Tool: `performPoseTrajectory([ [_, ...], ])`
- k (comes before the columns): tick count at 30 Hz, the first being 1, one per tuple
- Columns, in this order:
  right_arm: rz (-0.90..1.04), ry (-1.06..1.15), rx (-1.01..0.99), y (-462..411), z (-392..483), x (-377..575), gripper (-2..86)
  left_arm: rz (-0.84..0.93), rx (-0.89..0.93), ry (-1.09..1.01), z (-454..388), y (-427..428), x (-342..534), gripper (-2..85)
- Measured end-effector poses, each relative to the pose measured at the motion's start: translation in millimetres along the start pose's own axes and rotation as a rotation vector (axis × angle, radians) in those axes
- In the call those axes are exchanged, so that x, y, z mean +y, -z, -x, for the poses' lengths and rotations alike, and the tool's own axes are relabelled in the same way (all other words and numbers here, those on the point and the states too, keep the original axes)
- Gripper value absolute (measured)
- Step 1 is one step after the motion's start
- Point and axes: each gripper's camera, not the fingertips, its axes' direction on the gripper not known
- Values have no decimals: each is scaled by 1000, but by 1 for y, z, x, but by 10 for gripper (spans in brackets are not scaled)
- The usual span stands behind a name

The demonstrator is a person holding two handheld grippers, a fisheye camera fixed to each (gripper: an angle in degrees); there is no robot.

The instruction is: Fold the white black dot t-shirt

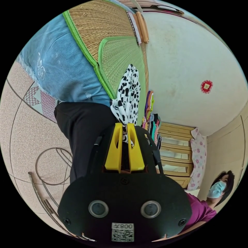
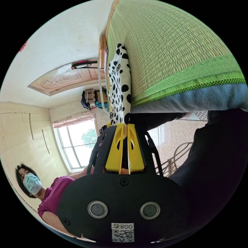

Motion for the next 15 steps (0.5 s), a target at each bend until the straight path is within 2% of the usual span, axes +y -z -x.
performPoseTrajectory([
  [15, -10, 0, 110, -11, -3, -5, 96, 17, -113, -137, -48, -20, -10, 93],
])
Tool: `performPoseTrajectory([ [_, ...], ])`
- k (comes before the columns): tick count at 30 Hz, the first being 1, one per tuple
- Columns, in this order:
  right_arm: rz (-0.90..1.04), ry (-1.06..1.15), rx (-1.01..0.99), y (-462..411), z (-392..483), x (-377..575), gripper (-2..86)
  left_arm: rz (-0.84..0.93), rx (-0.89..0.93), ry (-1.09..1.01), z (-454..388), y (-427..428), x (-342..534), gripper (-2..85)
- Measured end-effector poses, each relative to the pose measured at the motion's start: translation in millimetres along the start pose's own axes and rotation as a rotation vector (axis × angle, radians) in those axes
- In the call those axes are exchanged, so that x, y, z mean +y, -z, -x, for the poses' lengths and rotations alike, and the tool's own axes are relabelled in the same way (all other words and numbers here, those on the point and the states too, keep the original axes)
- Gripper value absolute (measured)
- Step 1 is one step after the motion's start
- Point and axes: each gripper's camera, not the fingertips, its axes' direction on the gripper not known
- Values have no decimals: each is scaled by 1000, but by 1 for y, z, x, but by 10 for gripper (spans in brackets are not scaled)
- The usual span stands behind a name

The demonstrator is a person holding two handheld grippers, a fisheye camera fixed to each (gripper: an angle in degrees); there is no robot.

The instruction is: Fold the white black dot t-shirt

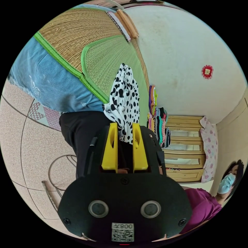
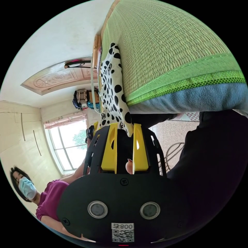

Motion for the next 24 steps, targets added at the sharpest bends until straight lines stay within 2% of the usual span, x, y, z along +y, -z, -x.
performPoseTrajectory([
  [10, 27, -26, 116, -8, -5, -13, 87, 48, -88, -52, -29, -24, -21, 100],
  [17, 33, -23, 134, -2, -10, -20, 41, 116, -277, -95, -57, -47, -40, 50],
  [24, 56, 34, 20, 25, -13, -14, 24, 90, -179, -59, -63, -51, -46, 34],
])
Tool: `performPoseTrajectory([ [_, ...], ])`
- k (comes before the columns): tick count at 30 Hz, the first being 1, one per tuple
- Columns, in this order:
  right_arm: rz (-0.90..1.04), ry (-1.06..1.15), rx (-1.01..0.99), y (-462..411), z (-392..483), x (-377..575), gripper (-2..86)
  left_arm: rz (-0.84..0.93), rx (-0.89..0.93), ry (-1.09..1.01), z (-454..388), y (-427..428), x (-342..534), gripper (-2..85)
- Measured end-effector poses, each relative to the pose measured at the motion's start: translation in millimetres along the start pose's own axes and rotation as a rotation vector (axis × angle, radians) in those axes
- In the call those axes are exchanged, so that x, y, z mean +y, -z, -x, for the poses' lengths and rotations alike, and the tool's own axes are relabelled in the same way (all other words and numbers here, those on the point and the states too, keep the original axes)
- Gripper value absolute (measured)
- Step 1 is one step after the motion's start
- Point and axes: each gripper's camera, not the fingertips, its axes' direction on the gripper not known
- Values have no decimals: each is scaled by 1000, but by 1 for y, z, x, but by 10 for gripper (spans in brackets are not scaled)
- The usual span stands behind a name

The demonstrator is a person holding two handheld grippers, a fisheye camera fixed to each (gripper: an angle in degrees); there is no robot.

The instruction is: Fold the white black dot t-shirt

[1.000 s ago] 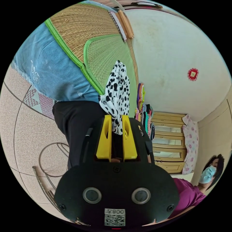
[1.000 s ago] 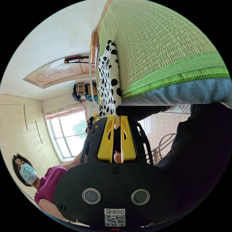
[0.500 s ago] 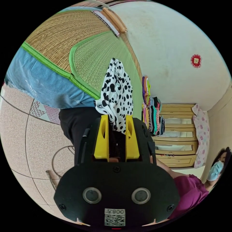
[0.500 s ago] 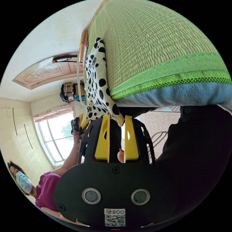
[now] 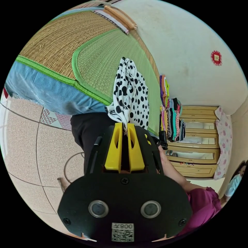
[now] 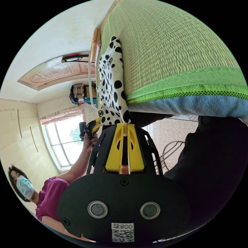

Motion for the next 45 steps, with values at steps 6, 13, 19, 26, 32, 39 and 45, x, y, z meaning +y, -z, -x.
performPoseTrajectory([
  [6, -11, 75, -95, 43, 2, 13, 21, -20, 131, -21, -14, 4, -2, 31],
  [13, 6, 142, -140, 87, -6, 26, 19, -22, 216, -36, -34, -4, -5, 30],
  [19, 0, 147, -171, 115, -30, 40, 18, -21, 260, -39, -53, -18, -13, 29],
  [26, -21, 154, -200, 148, -54, 51, 19, -33, 304, -42, -77, -39, -28, 28],
  [32, -39, 189, -216, 185, -67, 60, 18, -61, 353, -60, -105, -56, -42, 29],
  [39, -96, 267, -270, 247, -78, 80, 18, -92, 429, -124, -159, -81, -60, 30],
  [45, -165, 366, -310, 312, -79, 106, 17, -112, 501, -203, -216, -108, -73, 29],
])
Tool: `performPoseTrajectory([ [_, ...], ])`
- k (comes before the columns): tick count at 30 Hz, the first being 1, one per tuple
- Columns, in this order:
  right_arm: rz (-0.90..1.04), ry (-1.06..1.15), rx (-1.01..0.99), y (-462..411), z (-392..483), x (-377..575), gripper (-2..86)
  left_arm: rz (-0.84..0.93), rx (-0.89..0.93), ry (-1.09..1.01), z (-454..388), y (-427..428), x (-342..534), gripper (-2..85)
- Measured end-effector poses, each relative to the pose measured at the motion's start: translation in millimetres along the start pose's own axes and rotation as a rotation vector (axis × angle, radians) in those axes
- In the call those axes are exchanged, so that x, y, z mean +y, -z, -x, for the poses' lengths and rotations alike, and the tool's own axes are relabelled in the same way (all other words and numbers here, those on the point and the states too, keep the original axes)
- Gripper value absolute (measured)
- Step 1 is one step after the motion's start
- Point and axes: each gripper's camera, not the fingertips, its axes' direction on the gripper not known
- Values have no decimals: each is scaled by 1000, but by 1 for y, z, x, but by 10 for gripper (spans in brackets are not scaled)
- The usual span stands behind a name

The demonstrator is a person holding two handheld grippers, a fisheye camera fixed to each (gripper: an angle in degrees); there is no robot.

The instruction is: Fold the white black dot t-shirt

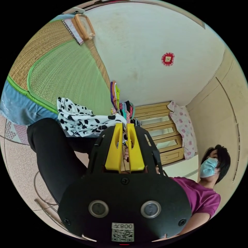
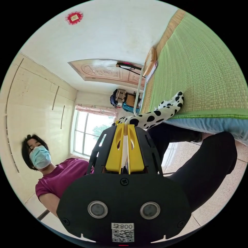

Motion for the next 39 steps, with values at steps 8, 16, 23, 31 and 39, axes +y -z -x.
performPoseTrajectory([
  [8, -68, 108, -20, 92, 27, 13, 17, 27, 84, -61, -31, -97, -26, 29],
  [16, -164, 137, 53, 222, 28, -3, 17, 123, 98, -76, -45, -249, -71, 28],
  [23, -285, 171, 103, 367, 36, -72, 16, 167, 118, -154, -83, -442, -148, 28],
  [31, -491, 319, 215, 591, 106, -144, 16, 224, 134, -402, -182, -694, -229, 28],
  [39, -694, 208, 353, 765, 45, -48, 18, 485, 60, -498, -169, -970, -174, 29],
])
